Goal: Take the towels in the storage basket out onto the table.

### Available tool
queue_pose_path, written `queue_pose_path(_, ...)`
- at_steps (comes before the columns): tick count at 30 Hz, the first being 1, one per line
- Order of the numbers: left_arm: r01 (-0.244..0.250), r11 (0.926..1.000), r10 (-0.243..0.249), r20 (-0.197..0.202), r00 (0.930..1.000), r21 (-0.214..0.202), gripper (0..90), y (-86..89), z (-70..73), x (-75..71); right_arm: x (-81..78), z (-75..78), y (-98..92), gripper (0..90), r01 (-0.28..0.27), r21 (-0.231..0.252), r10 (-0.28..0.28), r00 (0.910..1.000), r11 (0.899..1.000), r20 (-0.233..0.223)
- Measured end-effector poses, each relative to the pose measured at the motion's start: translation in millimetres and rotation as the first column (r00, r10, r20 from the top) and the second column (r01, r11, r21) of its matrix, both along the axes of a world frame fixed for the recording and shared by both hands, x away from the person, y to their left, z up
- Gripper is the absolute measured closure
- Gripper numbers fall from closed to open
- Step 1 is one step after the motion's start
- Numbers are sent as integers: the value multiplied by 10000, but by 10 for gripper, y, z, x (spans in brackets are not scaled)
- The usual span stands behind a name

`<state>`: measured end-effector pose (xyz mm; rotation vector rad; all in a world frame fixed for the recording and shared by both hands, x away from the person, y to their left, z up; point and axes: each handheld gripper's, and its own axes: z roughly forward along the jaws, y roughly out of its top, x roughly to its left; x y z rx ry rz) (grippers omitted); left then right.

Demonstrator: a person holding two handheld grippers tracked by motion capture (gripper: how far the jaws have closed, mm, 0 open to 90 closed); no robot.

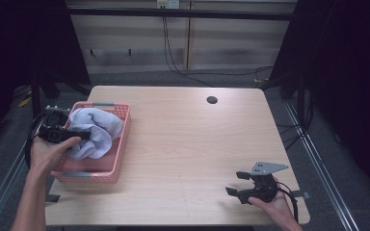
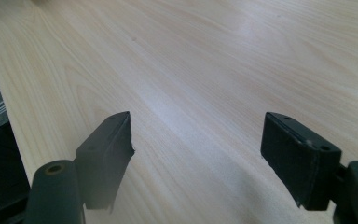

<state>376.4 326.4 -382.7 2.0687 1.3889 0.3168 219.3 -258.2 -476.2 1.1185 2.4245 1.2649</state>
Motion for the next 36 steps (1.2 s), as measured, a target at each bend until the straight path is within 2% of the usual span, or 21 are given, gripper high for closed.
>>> queue_pose_path(3, -23, 9999, 26, 139, 9999, -170, 528, 17, 37, -23, 0, 1, -3, 246, 20, 26, -20, 10000, 10000, -12)
queue_pose_path(6, 13, 9999, -11, 240, 9997, -110, 527, 21, 72, -39, 3, -1, 1, 246, 23, 2, -23, 10000, 10000, -36)
queue_pose_path(10, 115, 9988, -92, 500, 9987, -474, 525, 28, 125, -67, 1, -1, 2, 245, 16, -11, -16, 10000, 10000, -24)
queue_pose_path(14, 137, 9995, -118, 663, 9977, -283, 525, 12, 178, -108, -4, 0, 0, 244, 47, -6, -47, 10000, 10000, -34)
queue_pose_path(17, 132, 9987, -93, 802, 9967, -486, 525, 18, 219, -135, -3, 0, 1, 244, 53, 1, -53, 10000, 10000, -40)
queue_pose_path(24, 56, 9979, 17, 1114, 9938, -652, 525, 25, 294, -172, -5, 0, 1, 244, 54, -3, -54, 10000, 10000, -32)
queue_pose_path(32, 196, 9984, -114, 1497, 9887, -535, 525, -69, 434, -200, -5, 0, 3, 244, 50, -23, -50, 10000, 10000, -39)
queue_pose_path(36, 214, 9977, -105, 1656, 9861, -642, 525, -108, 501, -201, -7, 1, 3, 244, 31, -7, -31, 10000, 10000, -50)
